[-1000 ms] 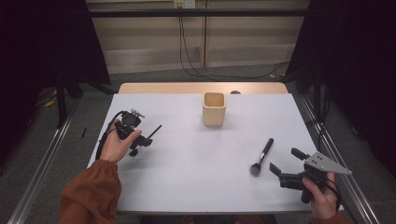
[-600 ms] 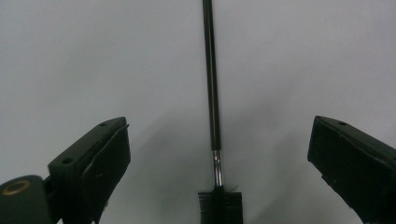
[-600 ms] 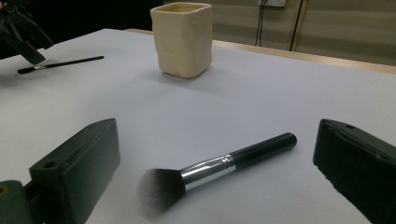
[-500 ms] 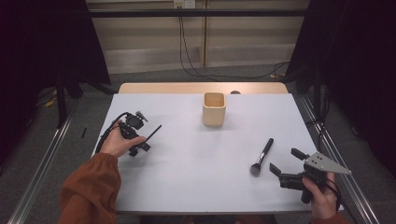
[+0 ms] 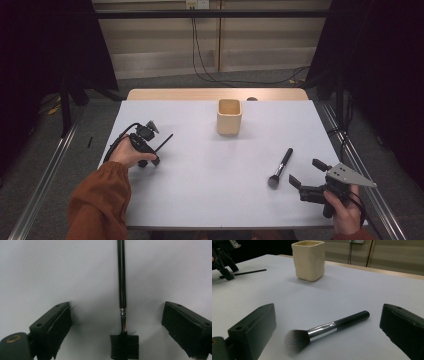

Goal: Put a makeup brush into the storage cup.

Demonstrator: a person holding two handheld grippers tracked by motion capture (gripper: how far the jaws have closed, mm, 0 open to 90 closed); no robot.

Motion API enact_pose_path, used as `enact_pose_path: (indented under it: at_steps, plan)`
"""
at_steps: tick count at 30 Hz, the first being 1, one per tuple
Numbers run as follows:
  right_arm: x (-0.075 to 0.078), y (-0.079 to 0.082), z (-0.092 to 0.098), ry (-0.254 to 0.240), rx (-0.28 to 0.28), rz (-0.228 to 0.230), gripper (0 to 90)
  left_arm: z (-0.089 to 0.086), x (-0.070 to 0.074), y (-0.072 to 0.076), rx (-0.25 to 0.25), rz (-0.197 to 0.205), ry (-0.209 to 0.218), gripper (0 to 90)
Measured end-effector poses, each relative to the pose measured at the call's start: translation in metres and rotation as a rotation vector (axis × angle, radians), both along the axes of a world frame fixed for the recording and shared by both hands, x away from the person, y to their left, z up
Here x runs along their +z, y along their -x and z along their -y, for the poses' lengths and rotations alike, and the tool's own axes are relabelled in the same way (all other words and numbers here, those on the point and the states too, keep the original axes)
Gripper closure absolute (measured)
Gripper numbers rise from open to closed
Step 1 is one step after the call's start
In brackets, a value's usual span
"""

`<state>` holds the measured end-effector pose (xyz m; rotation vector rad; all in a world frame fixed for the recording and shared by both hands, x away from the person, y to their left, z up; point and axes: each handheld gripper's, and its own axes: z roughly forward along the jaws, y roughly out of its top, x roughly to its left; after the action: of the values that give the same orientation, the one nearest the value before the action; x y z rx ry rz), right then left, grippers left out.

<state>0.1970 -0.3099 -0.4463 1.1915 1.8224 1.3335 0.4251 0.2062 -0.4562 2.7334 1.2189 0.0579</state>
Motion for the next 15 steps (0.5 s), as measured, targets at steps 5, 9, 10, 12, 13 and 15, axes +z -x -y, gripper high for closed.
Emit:
enact_pose_path:
  at_steps: [5, 9, 10, 12, 13, 15]
  plan:
    - [0.0, 0.0, 0.0, 0.0, 0.001, -0.001, 0.3, 0.002, 0.002, -0.005, 0.007, -0.035, -0.027, 15.6]
    - [0.0, 0.0, 0.0, 0.001, 0.004, -0.001, 0.3, 0.0, 0.005, -0.008, 0.024, -0.053, -0.035, 25.5]
    - [0.0, 0.0, 0.0, 0.002, 0.003, -0.001, 0.3, 0.0, 0.005, -0.008, 0.024, -0.053, -0.035, 28.4]
    - [0.0, 0.0, 0.0, 0.002, 0.005, -0.002, 0.3, -0.002, 0.006, -0.009, 0.038, -0.051, -0.032, 33.6]
    - [0.0, 0.0, 0.0, 0.002, 0.005, -0.002, 0.3, -0.002, 0.007, -0.009, 0.039, -0.053, -0.034, 33.6]
    - [0.0, 0.001, 0.0, 0.004, 0.006, -0.003, 0.3, -0.001, 0.007, -0.01, 0.038, -0.057, -0.045, 38.0]
